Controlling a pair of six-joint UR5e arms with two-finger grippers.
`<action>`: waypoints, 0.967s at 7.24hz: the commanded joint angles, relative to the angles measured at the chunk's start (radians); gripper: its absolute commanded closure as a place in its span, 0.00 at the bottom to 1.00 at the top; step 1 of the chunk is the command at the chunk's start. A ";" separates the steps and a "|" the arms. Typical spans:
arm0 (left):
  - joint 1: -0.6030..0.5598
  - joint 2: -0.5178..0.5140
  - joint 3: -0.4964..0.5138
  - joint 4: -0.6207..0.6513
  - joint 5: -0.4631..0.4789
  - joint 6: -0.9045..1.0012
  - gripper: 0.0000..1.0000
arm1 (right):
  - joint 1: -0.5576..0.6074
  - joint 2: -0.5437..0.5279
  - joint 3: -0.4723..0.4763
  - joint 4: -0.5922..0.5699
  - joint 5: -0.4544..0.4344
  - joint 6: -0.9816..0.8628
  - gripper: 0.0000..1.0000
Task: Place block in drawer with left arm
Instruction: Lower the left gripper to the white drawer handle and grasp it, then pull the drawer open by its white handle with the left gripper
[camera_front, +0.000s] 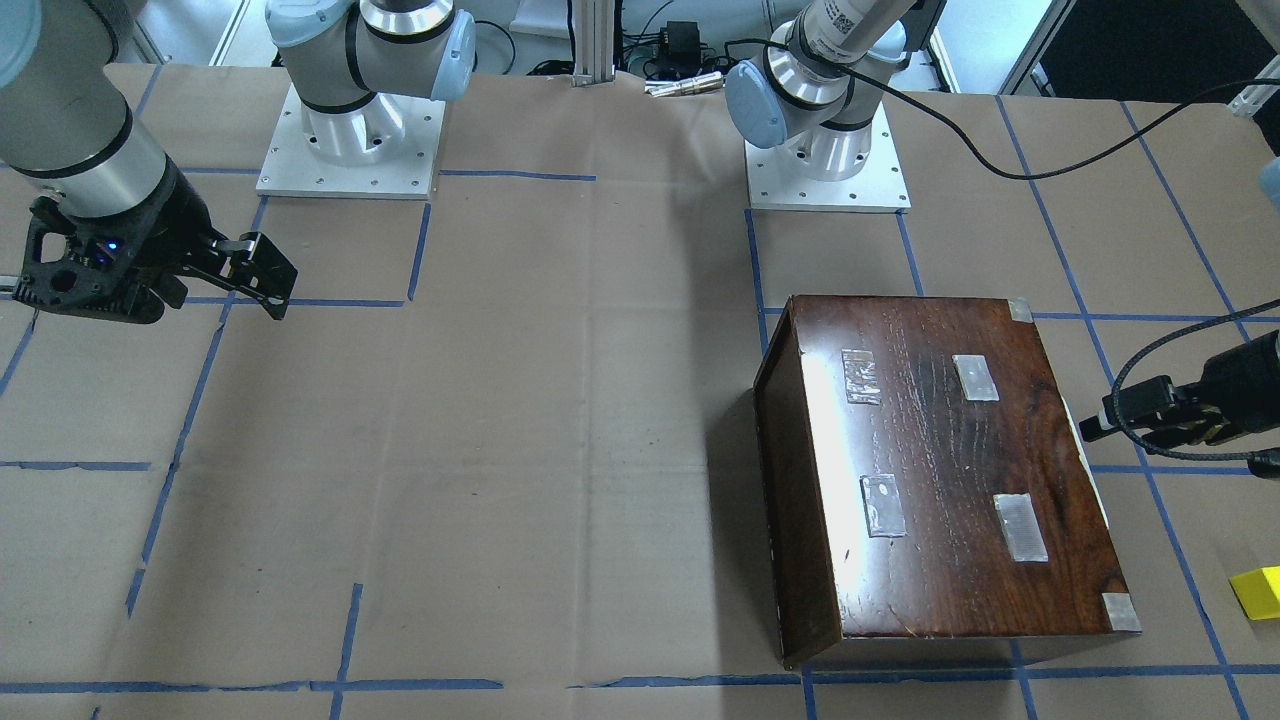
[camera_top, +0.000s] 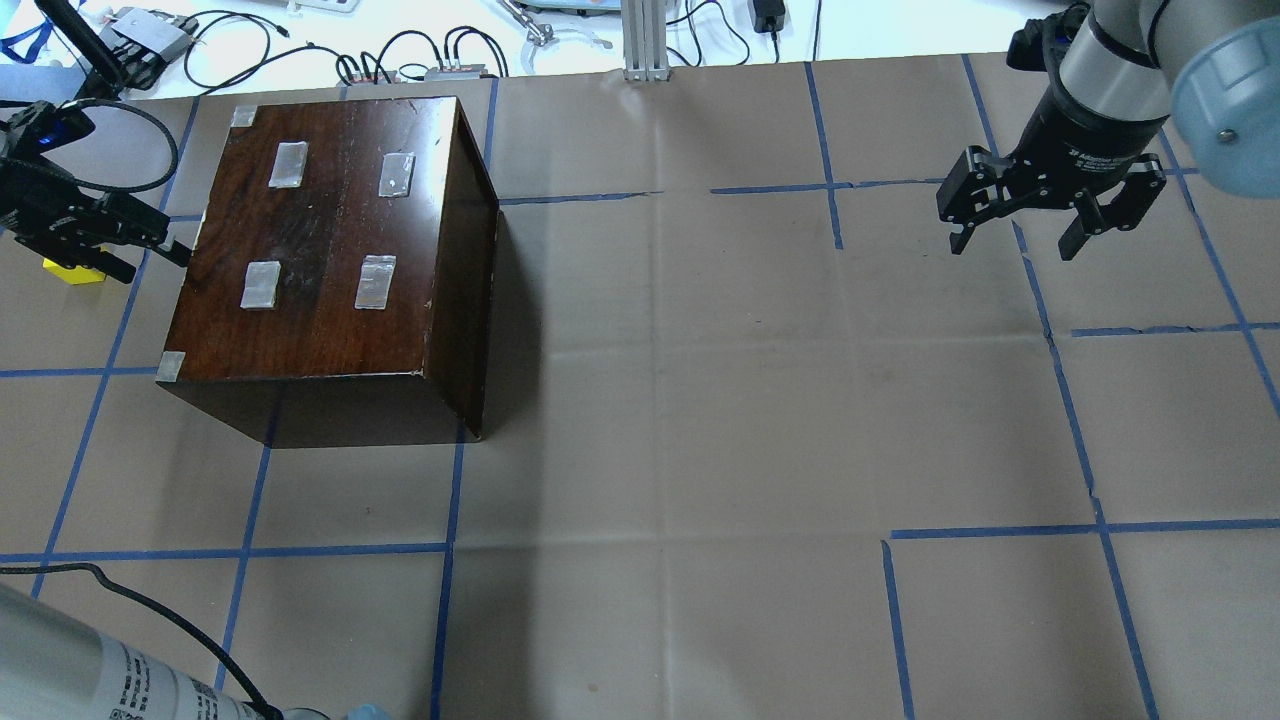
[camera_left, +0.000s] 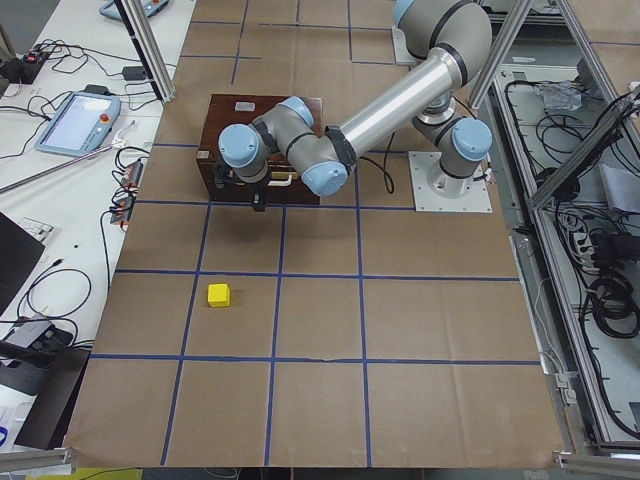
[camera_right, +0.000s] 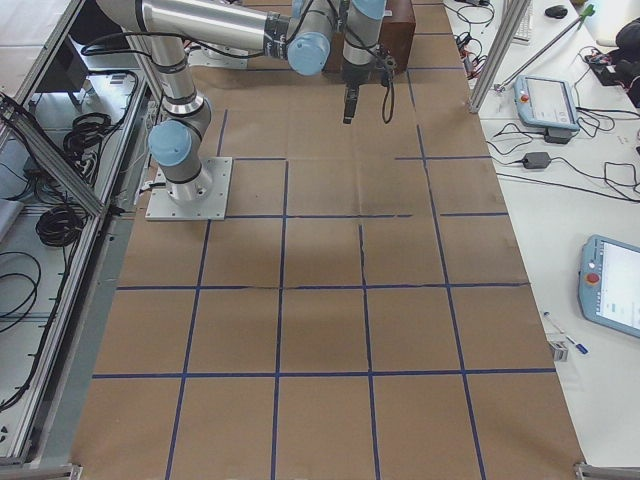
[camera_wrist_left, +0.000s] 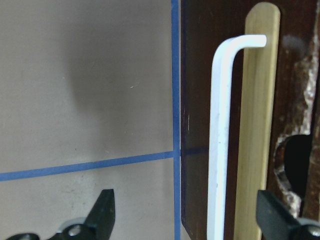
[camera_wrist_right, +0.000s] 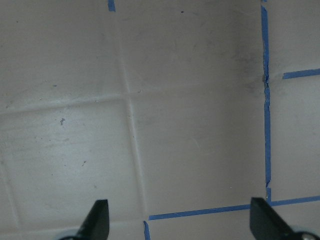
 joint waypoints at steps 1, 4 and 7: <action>-0.001 -0.017 0.001 0.028 -0.006 0.000 0.01 | 0.000 0.000 0.000 0.000 0.000 0.000 0.00; 0.001 -0.023 -0.003 0.047 -0.055 0.000 0.01 | 0.000 0.000 0.000 0.000 0.000 0.000 0.00; 0.001 -0.042 -0.001 0.048 -0.052 0.011 0.02 | 0.000 0.000 0.000 0.000 0.000 0.000 0.00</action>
